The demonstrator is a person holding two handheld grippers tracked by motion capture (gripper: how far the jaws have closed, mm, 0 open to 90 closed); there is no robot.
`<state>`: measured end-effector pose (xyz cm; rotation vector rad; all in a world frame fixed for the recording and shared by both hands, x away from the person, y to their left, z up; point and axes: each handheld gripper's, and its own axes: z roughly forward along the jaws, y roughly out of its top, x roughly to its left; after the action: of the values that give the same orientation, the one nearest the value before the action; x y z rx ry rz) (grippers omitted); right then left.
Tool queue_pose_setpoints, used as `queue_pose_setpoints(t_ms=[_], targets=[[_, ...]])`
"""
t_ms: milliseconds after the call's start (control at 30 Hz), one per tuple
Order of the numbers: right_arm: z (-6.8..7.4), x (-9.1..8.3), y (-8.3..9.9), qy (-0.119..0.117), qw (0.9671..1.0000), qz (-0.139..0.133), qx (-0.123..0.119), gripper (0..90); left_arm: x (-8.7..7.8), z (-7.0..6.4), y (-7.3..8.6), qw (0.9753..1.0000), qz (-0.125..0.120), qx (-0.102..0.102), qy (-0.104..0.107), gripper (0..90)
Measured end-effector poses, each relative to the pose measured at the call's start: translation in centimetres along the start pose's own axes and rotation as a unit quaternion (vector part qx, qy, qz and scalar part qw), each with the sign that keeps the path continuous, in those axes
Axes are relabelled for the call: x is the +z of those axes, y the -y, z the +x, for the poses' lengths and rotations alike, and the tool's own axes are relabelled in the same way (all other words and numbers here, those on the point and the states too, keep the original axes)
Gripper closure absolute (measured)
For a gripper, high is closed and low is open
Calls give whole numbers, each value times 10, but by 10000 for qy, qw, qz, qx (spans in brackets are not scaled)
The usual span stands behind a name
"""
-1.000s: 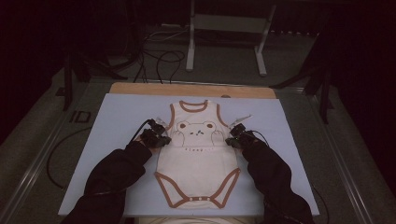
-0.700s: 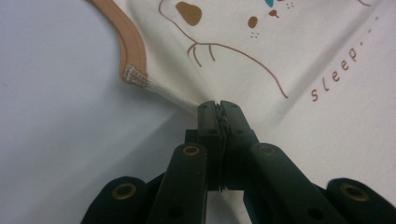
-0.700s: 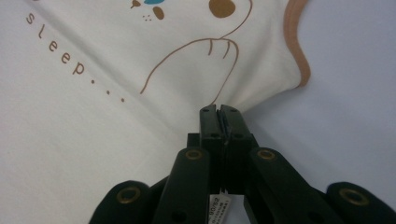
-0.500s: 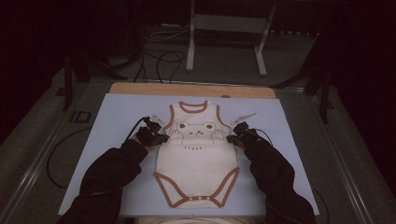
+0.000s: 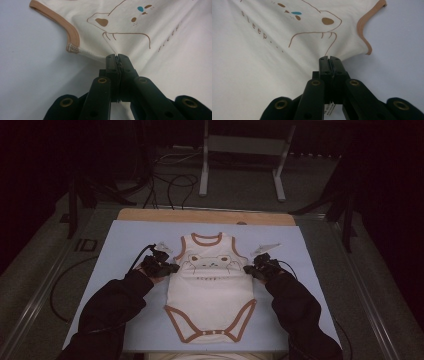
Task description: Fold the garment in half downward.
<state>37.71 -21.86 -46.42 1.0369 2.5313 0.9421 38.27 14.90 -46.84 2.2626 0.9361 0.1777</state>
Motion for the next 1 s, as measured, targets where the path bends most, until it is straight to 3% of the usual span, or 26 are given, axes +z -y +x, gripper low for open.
queue_pose_setpoints(t_ms=[733, 1000], targets=[[32, -38, 25, -235, 9993, -223, -182, 897, -30, -30, 13, 9987, 26, 434, 262, 888], [46, -49, 39, -318, 9989, -290, -189, 897, -33, -40, 25, 9978, 77, 527, 397, 887]])
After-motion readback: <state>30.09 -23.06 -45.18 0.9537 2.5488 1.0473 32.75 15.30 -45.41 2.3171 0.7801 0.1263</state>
